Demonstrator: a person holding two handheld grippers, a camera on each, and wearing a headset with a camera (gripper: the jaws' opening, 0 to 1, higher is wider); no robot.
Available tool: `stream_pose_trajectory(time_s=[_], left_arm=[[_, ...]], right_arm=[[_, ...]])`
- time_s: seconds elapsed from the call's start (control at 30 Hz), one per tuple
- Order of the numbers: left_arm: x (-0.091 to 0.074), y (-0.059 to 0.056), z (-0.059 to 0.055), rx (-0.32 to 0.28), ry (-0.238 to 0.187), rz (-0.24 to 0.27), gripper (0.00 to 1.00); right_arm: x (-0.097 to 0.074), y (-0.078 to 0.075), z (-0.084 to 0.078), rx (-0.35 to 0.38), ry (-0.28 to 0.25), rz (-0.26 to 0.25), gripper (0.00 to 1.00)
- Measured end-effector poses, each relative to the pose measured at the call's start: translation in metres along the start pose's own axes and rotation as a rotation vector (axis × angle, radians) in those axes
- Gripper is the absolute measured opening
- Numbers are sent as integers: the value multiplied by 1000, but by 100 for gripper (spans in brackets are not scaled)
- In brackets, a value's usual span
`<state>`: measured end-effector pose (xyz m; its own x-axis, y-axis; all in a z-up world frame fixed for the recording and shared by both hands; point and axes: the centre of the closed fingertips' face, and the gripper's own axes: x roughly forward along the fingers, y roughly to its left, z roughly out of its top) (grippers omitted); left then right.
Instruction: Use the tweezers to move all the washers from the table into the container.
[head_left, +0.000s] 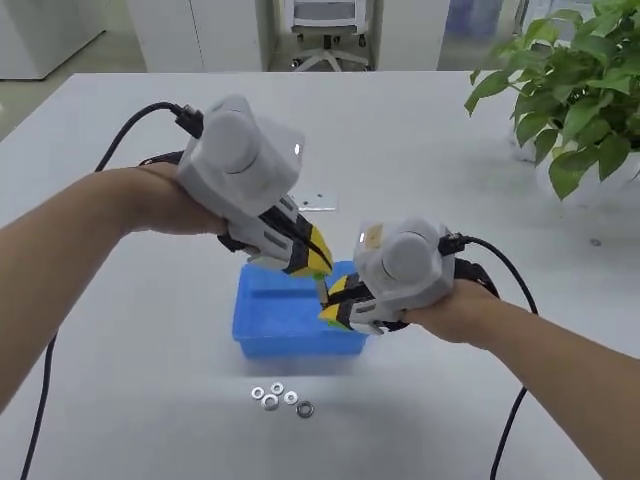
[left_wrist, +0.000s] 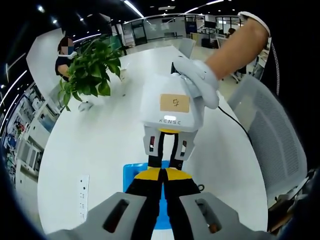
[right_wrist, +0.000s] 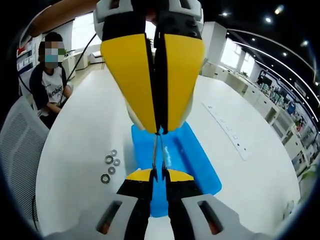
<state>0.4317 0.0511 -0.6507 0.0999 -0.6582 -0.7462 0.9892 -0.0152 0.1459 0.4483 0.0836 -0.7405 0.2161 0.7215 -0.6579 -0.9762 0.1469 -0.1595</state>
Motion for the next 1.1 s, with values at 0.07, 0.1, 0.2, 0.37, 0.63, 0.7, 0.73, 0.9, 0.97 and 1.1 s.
stream_pose_trajectory(time_s=[0.07,0.1,0.2,0.37,0.63,0.7,0.73,0.9,0.97,1.1], left_arm=[[-1,-3,1,-4,2,-4,5],[-2,-4,1,-3,3,-4,5],[-3,-10,2,-4,9,-8,5],[-3,-21,0,-13,11,-19,5],[-4,-33,-4,-31,17,-20,5],[-4,-37,-6,-35,19,-21,5],[-4,-39,-7,-39,18,-19,5],[0,-49,-12,-52,26,-28,5],[2,-53,-12,-55,20,-31,5],[4,-58,-16,-58,25,-34,5]], right_arm=[[-1,3,1,-3,-1,-2,11],[-2,4,2,-5,-2,-2,11],[-4,10,2,-5,-8,-2,11],[-4,21,2,-8,-8,6,11],[-1,34,2,-9,-11,19,11],[-1,38,1,-14,-7,24,11],[0,40,1,-15,-7,26,11],[2,50,-5,-14,1,47,11],[4,54,-7,-14,3,54,11],[7,62,-10,-12,6,66,11]])
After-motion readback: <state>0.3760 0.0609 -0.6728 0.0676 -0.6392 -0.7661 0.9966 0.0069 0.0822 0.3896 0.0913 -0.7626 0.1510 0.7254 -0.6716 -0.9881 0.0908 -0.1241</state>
